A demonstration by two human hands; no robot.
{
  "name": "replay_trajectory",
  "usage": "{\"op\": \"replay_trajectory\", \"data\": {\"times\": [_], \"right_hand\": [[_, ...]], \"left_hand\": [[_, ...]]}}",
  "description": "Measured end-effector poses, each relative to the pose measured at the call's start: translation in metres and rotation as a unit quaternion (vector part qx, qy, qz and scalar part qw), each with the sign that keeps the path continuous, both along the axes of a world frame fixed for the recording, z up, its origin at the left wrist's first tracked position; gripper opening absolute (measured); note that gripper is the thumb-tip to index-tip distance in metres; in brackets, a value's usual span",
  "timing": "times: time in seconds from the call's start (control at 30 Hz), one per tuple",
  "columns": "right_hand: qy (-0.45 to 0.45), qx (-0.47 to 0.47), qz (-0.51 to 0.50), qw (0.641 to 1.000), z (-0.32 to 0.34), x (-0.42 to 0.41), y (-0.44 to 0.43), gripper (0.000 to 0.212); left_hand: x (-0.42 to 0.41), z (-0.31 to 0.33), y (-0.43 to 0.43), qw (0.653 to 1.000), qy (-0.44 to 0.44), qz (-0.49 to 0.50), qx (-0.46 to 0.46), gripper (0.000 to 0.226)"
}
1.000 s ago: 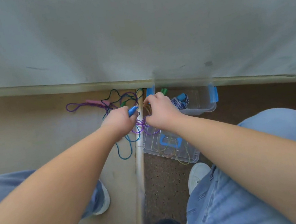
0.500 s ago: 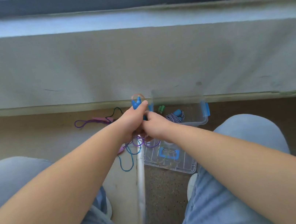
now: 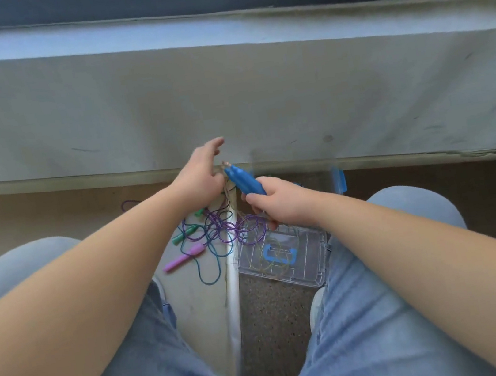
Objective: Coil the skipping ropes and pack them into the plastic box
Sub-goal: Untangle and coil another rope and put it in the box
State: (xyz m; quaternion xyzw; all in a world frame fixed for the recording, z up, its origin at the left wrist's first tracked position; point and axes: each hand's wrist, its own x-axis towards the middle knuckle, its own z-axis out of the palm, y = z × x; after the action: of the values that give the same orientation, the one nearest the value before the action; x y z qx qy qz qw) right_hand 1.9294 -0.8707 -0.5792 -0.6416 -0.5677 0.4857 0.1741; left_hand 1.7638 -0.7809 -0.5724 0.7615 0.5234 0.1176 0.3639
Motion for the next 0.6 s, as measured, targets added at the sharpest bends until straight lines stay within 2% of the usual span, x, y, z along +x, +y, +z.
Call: {"op": "replay_trajectory", "data": {"times": [0.07, 0.23, 0.33, 0.47, 0.6], "right_hand": [[0.004, 0.011, 0.013, 1.000, -0.005, 0.003, -0.003, 0.018], [0.009, 0.055, -0.019, 0.998, -0.015, 0.001, -0.001, 0.013], [-0.028, 0.063, -0.007, 0.998, -0.017, 0.001, -0.001, 0.018], [-0.089, 0.065, 0.042, 0.993, -0.017, 0.007, -0.001, 0.014], [-0.090, 0.057, 0.089, 0.990, -0.012, 0.007, -0.003, 0.021]], "left_hand": [[0.003, -0.007, -0.005, 0.999, -0.034, -0.037, 0.000, 0.054], [0.014, -0.023, -0.022, 0.995, -0.084, 0.051, -0.023, 0.030], [0.015, -0.023, -0.029, 0.999, -0.019, 0.044, -0.008, 0.028], [0.014, -0.027, -0.029, 0.998, 0.044, 0.022, -0.044, 0.032], [0.006, -0.030, -0.027, 0.996, 0.082, 0.011, -0.014, 0.025]]}}
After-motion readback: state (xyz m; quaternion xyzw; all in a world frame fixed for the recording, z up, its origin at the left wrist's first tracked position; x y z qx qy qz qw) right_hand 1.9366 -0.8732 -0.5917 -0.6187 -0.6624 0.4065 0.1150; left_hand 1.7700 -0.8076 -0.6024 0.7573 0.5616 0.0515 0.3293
